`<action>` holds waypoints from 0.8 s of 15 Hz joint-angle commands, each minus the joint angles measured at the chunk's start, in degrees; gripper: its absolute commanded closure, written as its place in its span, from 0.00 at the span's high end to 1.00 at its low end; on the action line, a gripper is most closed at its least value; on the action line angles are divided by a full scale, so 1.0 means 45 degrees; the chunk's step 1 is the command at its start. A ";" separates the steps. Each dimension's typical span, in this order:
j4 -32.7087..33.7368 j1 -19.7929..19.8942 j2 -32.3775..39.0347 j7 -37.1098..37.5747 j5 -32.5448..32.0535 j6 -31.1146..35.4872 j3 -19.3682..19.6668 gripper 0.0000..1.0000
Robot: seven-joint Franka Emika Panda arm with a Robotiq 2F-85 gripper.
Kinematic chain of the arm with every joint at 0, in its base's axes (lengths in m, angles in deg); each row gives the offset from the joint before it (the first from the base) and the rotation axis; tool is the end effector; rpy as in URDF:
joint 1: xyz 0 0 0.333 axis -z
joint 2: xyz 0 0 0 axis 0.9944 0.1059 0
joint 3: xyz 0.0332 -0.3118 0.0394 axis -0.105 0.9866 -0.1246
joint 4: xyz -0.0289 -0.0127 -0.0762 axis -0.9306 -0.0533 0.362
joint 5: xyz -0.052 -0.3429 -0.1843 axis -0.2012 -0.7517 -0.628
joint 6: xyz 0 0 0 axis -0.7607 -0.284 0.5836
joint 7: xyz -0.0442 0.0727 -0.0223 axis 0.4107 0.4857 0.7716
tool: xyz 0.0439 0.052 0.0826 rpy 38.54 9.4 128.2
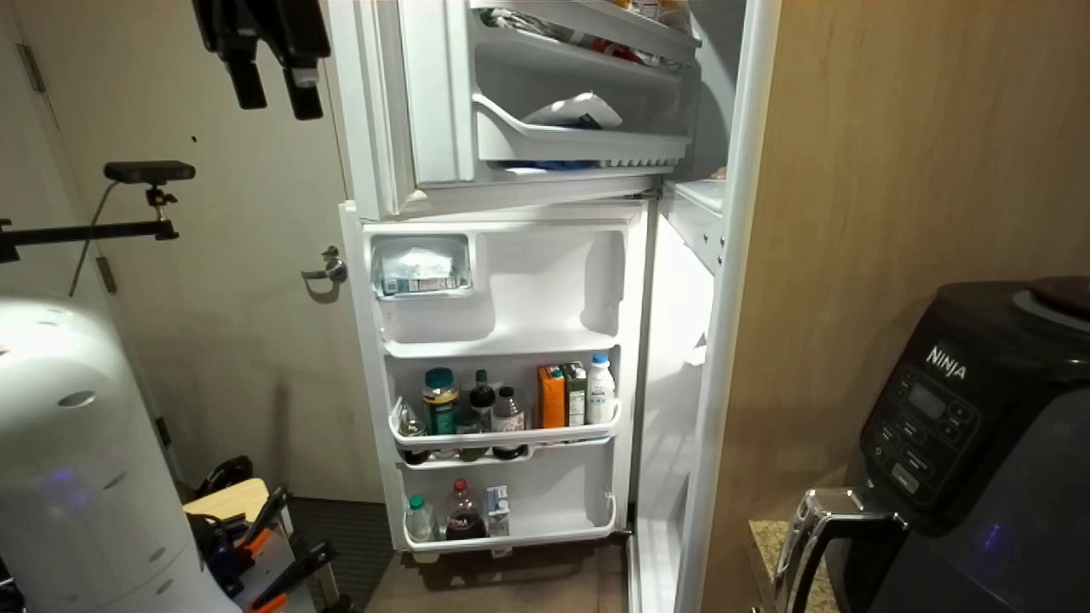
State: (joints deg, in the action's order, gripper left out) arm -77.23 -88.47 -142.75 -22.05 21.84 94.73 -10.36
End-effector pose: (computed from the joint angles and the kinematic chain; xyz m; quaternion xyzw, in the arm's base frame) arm 0.1914 -0.0601 0.6838 -0.9889 -0.1067 -0.0610 0.0839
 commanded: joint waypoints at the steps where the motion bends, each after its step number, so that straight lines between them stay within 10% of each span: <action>1: -0.0121 -0.0539 0.0001 -0.0647 0.0951 0.0015 -0.0308 1.00; 12: 0.0247 -0.1942 0.0239 -0.1660 0.3238 0.0092 -0.1509 1.00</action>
State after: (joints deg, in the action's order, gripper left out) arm -76.94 -96.19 -142.54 -26.58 33.94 94.90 -16.46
